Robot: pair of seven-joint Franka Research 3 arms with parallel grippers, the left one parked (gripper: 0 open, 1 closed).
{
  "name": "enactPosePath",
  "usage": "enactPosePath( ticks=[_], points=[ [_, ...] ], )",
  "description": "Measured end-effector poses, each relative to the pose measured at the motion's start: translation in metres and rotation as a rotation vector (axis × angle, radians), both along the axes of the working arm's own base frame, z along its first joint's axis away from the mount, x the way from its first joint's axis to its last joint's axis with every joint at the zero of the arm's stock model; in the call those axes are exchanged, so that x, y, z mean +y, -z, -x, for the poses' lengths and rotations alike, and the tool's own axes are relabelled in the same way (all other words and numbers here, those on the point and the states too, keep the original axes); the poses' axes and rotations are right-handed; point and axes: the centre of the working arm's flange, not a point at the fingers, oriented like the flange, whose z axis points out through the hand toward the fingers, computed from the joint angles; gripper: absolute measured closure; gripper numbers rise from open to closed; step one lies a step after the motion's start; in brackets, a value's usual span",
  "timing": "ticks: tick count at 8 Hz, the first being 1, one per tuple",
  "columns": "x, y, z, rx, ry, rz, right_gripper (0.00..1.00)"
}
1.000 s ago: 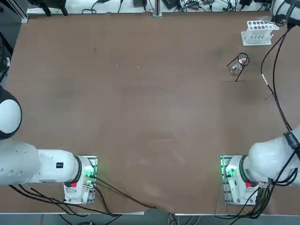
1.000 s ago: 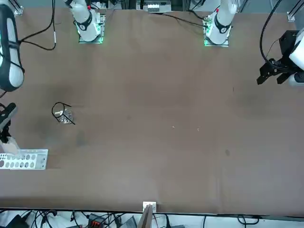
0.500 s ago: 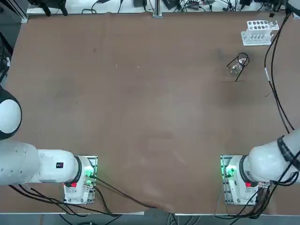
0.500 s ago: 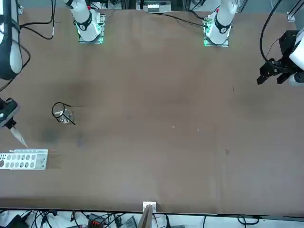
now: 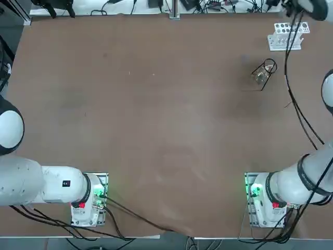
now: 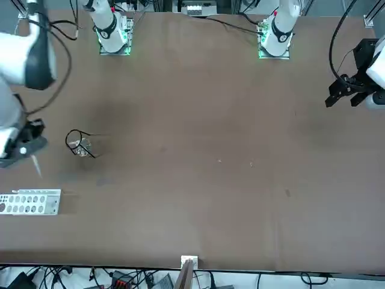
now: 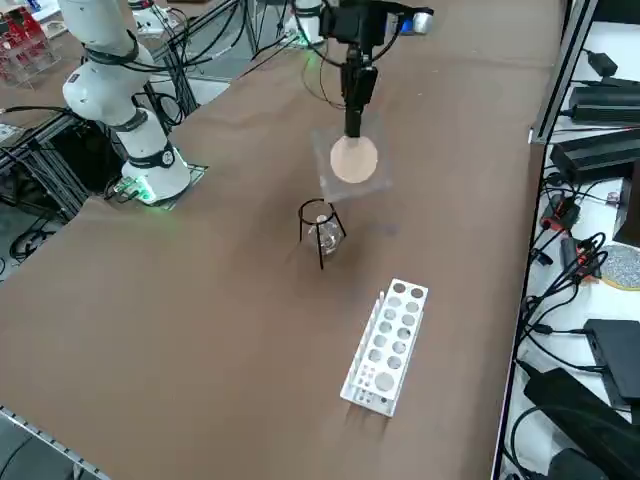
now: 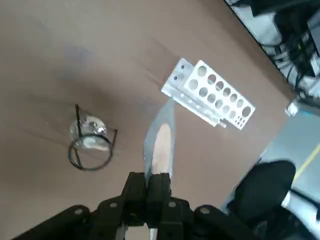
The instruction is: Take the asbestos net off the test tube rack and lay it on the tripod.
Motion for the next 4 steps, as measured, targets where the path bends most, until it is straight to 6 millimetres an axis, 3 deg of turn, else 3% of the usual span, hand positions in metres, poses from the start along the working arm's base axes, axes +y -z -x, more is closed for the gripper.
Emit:
enactPosePath(
  ticks=[4],
  points=[
    [0.094,0.081,-0.002,-0.148,0.242,0.291,0.98]
  ],
)
